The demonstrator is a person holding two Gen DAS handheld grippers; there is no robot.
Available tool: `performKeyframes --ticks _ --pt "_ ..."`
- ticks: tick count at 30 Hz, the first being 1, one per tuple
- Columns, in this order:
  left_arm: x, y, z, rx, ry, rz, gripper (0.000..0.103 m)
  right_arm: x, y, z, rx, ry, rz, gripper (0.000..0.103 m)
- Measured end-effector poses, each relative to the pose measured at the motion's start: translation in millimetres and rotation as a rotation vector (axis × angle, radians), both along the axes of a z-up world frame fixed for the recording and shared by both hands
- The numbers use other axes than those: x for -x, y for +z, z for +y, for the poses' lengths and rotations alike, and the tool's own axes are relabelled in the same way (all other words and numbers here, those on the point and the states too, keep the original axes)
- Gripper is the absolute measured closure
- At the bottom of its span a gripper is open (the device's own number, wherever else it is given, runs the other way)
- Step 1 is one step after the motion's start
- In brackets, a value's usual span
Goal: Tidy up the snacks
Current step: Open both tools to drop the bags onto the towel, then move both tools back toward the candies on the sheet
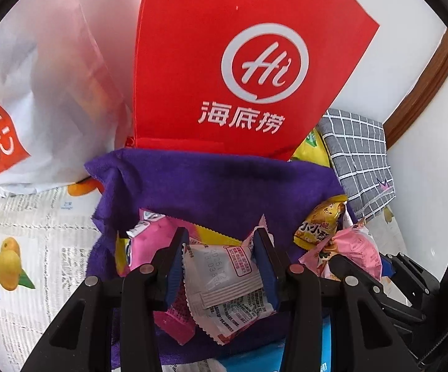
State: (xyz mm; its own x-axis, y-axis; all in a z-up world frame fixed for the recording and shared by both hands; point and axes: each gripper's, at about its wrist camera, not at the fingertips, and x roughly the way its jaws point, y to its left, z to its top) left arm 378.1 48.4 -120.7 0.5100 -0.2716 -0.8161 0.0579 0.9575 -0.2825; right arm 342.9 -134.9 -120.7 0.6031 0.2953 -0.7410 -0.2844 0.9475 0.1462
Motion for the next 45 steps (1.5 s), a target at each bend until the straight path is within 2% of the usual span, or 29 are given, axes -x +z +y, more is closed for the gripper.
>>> performKeyframes --ticks 12,14,17,19,21,23,34,40,45 --pt "0 -1 -4 -0.001 -0.03 -0.013 0.058 -3 -5 0 -0.011 0.009 0.01 0.063" --pt "0 3 -4 -0.005 -0.03 -0.023 0.053 -2 -2 1 -0.003 0.008 0.0 0.059" --pt "4 12 -3 -0.01 -0.026 -0.056 0.036 2 6 0 0.006 -0.002 -0.029 0.047" --pt "11 21 -1 -0.024 -0.019 -0.082 0.033 9 15 -1 0.004 -0.002 -0.061 0.045" --pt "15 27 1 -0.023 -0.012 -0.089 0.03 14 21 -1 0.013 -0.004 -0.076 0.033" --pt "22 33 5 -0.01 -0.005 -0.092 0.03 23 30 -1 0.019 -0.013 -0.095 0.032" --pt "92 61 17 0.02 0.006 -0.105 0.028 91 67 -12 0.045 -0.059 -0.16 0.03" --pt "136 81 7 -0.016 0.001 -0.14 0.028 129 90 -18 0.04 -0.051 -0.165 0.03" --pt "166 85 2 -0.073 0.014 -0.155 0.028 164 93 -17 0.036 -0.039 -0.157 0.03"
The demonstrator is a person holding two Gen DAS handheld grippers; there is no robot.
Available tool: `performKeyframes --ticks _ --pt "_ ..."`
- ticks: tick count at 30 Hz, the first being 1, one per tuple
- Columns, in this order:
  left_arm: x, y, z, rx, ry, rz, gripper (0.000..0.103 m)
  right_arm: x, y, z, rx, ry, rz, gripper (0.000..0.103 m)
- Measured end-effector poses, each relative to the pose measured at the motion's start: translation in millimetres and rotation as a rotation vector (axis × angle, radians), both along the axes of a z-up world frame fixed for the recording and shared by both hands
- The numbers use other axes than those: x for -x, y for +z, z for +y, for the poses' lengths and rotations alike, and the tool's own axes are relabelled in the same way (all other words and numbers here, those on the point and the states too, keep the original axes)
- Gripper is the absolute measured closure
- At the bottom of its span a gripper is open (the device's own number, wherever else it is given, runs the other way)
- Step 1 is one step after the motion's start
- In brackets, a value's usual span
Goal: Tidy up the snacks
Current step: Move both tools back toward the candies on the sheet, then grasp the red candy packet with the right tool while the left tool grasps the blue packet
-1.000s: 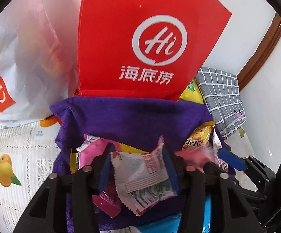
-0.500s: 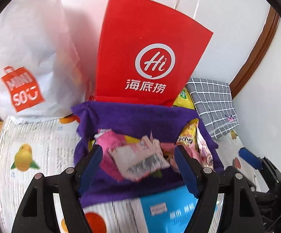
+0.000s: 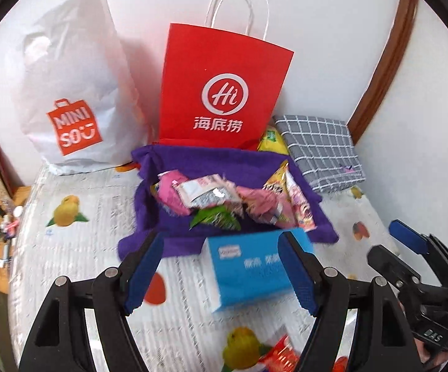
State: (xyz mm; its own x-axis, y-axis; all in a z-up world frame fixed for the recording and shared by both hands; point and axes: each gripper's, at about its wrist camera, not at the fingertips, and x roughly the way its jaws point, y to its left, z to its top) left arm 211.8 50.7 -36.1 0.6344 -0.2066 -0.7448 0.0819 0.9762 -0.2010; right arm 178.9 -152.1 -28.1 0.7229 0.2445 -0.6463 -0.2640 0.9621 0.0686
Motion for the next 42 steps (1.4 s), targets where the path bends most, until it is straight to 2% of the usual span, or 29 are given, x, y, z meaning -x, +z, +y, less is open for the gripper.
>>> performKeyframes --ticks 1,4,9,13,18,23,25,27,29,33,37,42 --pt "7 -2 1 -0.015 0.011 0.003 0.028 8 -2 0 -0.004 0.0 0.006 0.03" --pt "20 -12 10 0.016 0.031 0.032 0.028 27 -14 0 -0.011 0.007 0.044 0.03" --pt "45 -33 30 0.046 0.082 0.074 0.028 51 -50 4 -0.041 0.042 0.139 0.027" --pt "62 -47 41 0.053 0.103 0.104 0.028 69 -84 18 -0.001 0.081 0.178 0.027" --pt "82 -59 53 0.041 0.127 0.129 0.028 75 -111 37 0.031 0.12 0.226 0.028" --pt "97 -65 62 0.049 0.145 0.14 0.028 76 -129 48 0.077 0.128 0.253 0.037" --pt "103 -68 63 0.051 0.146 0.146 0.028 74 -137 52 0.091 0.132 0.273 0.045" --pt "106 -70 61 0.054 0.141 0.151 0.028 73 -145 53 0.111 0.135 0.296 0.063" --pt "112 -75 58 0.054 0.129 0.16 0.028 74 -143 48 0.101 0.112 0.283 0.062" --pt "120 -84 50 0.086 0.108 0.18 0.028 81 -122 22 0.004 0.067 0.241 0.063" --pt "128 -90 27 0.111 0.041 0.192 0.028 88 -106 -4 -0.008 0.013 0.198 0.063" --pt "135 -101 -8 0.092 -0.044 0.216 0.028 96 -103 -50 -0.062 -0.091 0.219 0.062"
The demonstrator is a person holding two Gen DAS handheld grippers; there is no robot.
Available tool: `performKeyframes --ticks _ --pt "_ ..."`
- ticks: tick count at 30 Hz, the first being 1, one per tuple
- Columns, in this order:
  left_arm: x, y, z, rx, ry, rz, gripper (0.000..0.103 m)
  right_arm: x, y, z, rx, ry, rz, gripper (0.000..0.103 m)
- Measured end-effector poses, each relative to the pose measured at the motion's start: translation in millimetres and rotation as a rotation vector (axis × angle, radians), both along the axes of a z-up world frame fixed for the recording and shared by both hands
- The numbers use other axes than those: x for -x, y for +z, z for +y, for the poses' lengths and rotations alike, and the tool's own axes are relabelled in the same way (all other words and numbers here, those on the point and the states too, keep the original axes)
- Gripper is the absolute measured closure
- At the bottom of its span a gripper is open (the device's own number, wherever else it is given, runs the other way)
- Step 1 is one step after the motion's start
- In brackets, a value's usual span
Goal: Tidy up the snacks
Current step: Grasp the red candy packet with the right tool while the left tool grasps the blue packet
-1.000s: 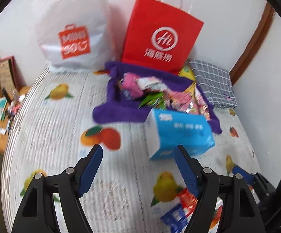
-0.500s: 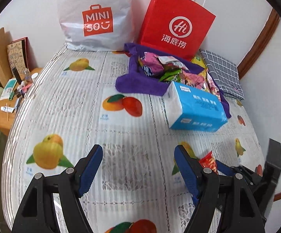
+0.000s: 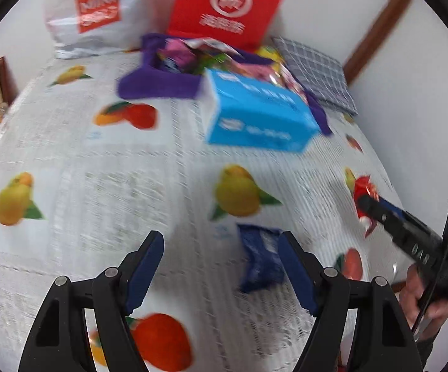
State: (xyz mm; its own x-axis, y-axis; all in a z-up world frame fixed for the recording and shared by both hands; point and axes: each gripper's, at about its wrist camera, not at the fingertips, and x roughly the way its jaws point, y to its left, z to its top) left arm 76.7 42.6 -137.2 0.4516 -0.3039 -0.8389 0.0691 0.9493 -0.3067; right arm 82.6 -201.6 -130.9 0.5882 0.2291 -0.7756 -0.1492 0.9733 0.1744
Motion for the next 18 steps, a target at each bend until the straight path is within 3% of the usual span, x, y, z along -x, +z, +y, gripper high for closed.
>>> performKeyframes --ticks 6,13,18 --pt "8 -17 -33 0.009 -0.038 0.024 0.031 9 -6 -32 -0.018 -0.065 0.018 0.062" --pt "15 -28 -62 -0.179 -0.017 -0.052 0.032 23 -7 -44 -0.032 -0.056 0.002 0.062" --pt "18 -28 -65 -0.303 0.006 -0.102 0.057 22 -16 -33 -0.022 -0.036 -0.013 0.063"
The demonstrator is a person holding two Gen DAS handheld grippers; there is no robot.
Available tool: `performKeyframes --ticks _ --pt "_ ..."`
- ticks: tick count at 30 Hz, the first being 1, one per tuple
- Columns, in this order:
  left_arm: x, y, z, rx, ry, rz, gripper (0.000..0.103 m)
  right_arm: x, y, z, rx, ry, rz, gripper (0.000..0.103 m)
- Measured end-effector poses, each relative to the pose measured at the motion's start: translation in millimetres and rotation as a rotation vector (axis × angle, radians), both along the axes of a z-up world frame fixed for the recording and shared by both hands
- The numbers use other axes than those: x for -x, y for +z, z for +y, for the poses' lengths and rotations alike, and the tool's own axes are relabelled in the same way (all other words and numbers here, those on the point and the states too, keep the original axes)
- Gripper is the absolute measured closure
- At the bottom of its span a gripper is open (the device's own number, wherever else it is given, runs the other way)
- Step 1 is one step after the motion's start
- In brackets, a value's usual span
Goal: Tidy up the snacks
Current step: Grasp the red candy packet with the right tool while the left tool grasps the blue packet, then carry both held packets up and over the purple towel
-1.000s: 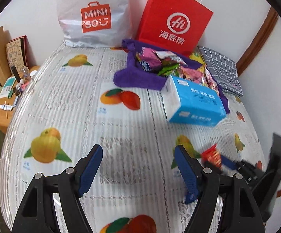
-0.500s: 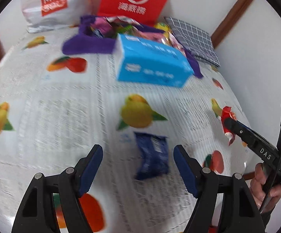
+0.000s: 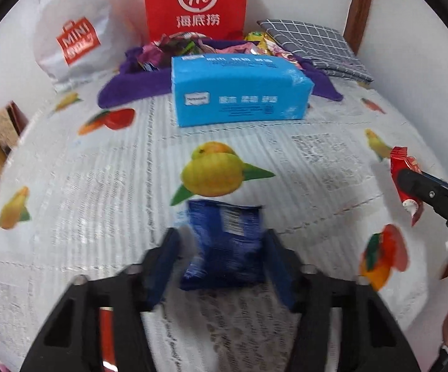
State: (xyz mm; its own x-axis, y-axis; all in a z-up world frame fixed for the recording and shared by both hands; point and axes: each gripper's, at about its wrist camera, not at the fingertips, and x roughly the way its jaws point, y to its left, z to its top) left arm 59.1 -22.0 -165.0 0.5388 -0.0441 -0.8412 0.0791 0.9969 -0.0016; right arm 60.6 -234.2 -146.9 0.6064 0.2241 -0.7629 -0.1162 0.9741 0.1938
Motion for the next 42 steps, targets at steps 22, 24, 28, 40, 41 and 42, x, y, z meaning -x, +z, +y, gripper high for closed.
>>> performKeyframes --ticks 22,24,28,40,41,42 --pt "-37 59 35 0.138 0.002 -0.023 0.059 -33 49 18 -0.031 0.053 -0.069 0.063" --pt "-43 69 37 0.132 -0.004 -0.041 0.059 -38 58 21 -0.032 0.057 -0.082 0.063" --pt "-55 85 41 0.143 -0.018 -0.061 0.059 -54 78 31 -0.02 0.079 -0.112 0.063" --pt "-98 113 51 0.168 -0.012 -0.096 0.059 -94 111 51 0.004 0.098 -0.159 0.063" --pt "-101 114 51 0.165 -0.012 -0.096 0.059 -98 112 52 0.004 0.1 -0.16 0.063" --pt "-104 115 51 0.162 -0.013 -0.095 0.059 -100 112 53 0.003 0.101 -0.162 0.063"
